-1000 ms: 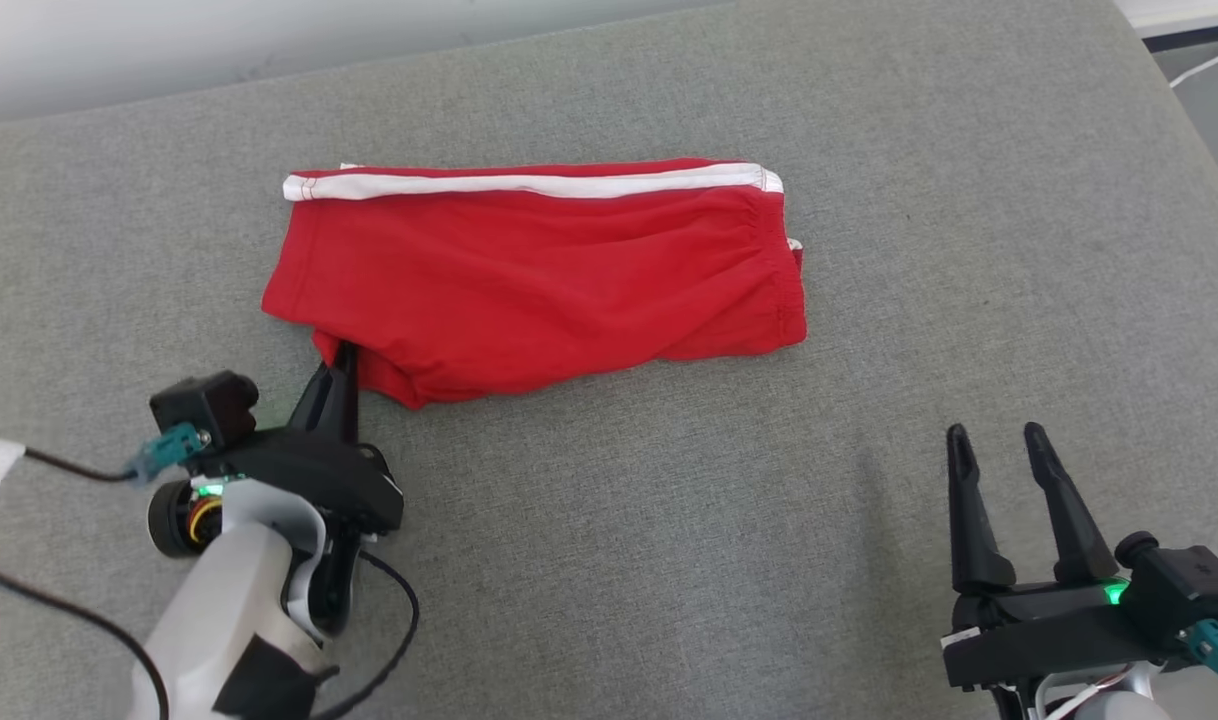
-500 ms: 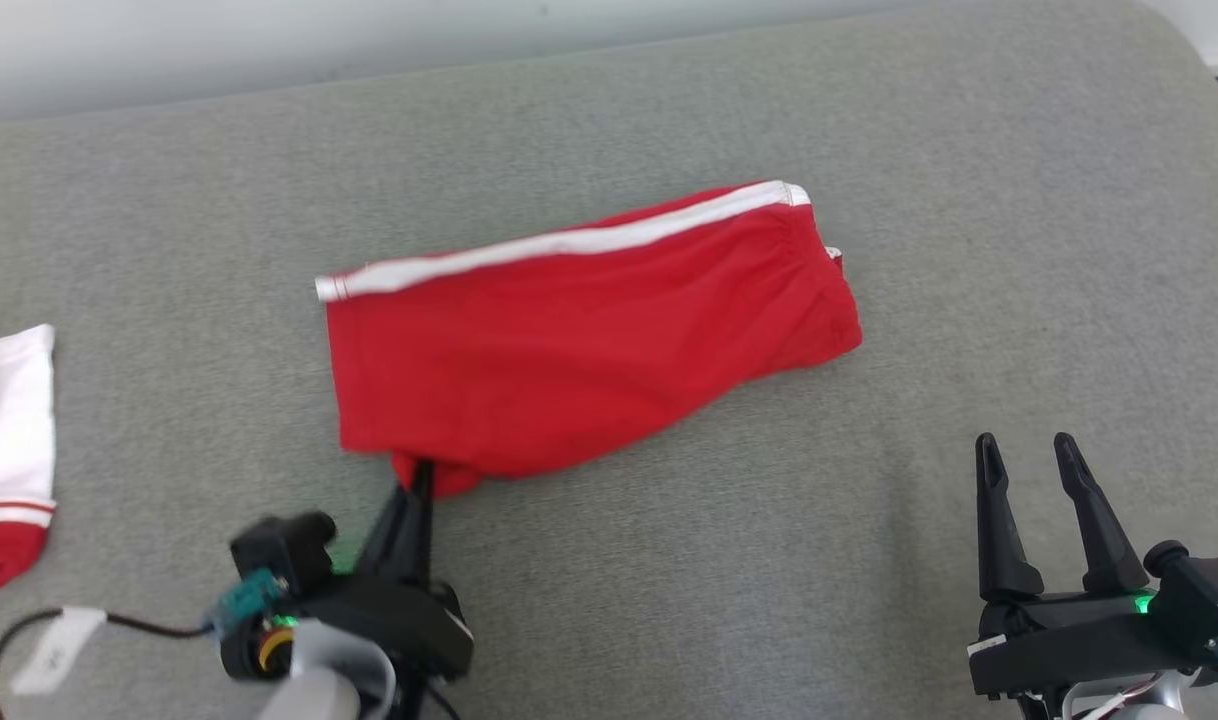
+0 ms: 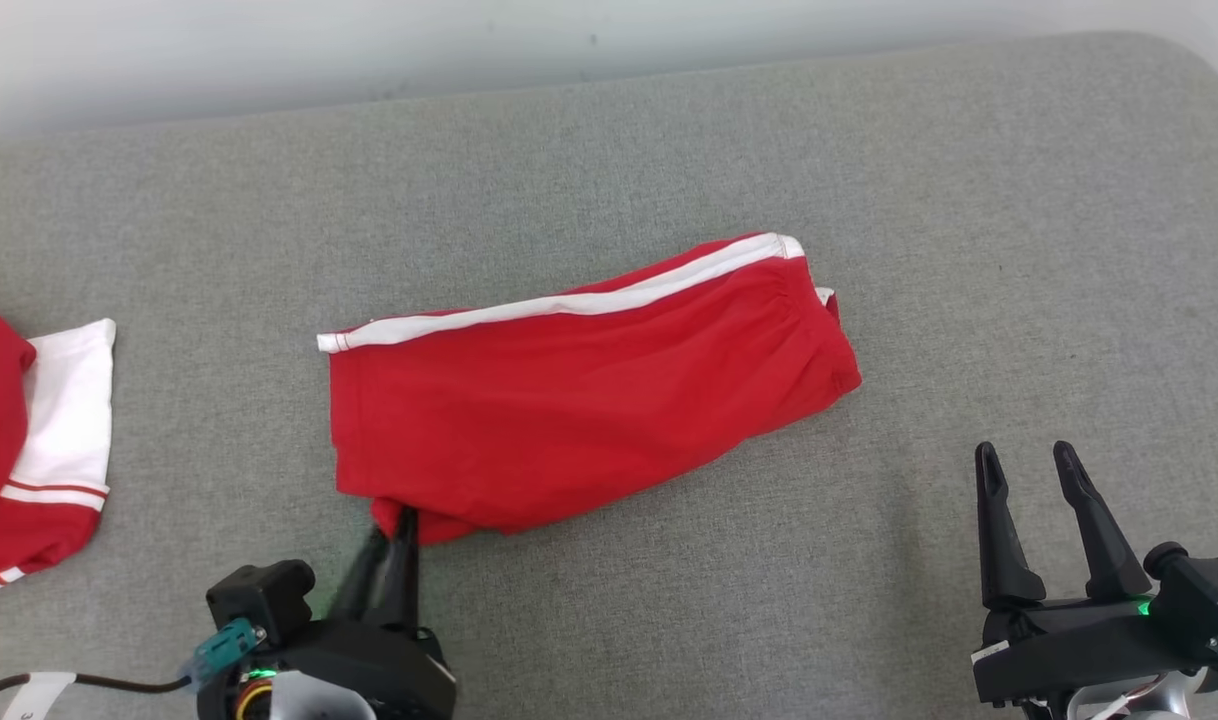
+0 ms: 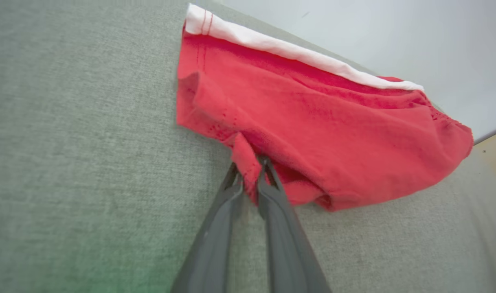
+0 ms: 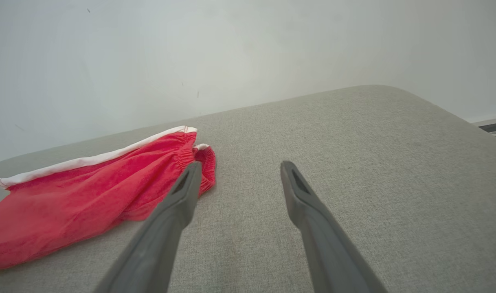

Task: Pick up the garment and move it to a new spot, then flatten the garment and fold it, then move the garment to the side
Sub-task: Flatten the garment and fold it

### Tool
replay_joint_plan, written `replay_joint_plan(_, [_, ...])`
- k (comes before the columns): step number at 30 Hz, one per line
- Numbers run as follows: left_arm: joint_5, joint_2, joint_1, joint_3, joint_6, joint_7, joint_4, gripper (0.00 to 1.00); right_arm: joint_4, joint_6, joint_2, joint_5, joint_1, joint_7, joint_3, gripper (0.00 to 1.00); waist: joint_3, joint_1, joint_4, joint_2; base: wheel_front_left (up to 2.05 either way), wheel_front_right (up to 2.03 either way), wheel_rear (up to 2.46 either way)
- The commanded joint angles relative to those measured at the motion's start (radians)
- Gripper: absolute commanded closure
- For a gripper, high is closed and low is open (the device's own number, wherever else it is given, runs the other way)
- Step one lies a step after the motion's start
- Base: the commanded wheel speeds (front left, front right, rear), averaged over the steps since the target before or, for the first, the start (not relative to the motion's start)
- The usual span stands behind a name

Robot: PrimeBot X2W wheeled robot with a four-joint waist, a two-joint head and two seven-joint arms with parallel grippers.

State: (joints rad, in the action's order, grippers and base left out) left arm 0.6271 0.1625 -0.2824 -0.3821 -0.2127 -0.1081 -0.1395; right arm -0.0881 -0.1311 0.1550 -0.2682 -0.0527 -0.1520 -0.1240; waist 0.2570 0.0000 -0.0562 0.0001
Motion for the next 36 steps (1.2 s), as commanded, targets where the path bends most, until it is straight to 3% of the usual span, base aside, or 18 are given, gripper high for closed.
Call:
replay_joint_plan(1, [-0.015, 0.015, 0.018, 0.006, -0.011, -0.011, 0.002, 0.0, -0.003, 0.001, 0.003, 0.003, 0.005, 0.001, 0.001, 0.0, -0.007, 0.0, -0.001, -0.0001, 0.0, 0.0, 0.0])
replay_joint_plan(10, [-0.076, 0.078, 0.057, 0.066, -0.096, -0.08, 0.054, 0.0, 0.001, 0.001, 0.013, 0.021, -0.003, 0.003, 0.028, 0.0, -0.039, 0.0, 0.01, -0.0001, 0.0, 0.0, 0.0])
replay_joint_plan(25, [-0.273, 0.155, 0.058, 0.054, -0.091, -0.154, 0.235, 0.0, 0.015, 0.001, 0.052, 0.057, -0.032, 0.016, 0.001, 0.0, -0.101, 0.0, 0.046, -0.0001, 0.0, 0.0, 0.0])
replay_joint_plan(36, [-0.271, 0.149, 0.086, 0.046, -0.09, -0.152, 0.222, 0.0, 0.028, 0.001, 0.062, 0.06, -0.006, 0.043, -0.021, 0.0, -0.132, 0.0, 0.055, -0.0001, 0.0, 0.0, 0.0])
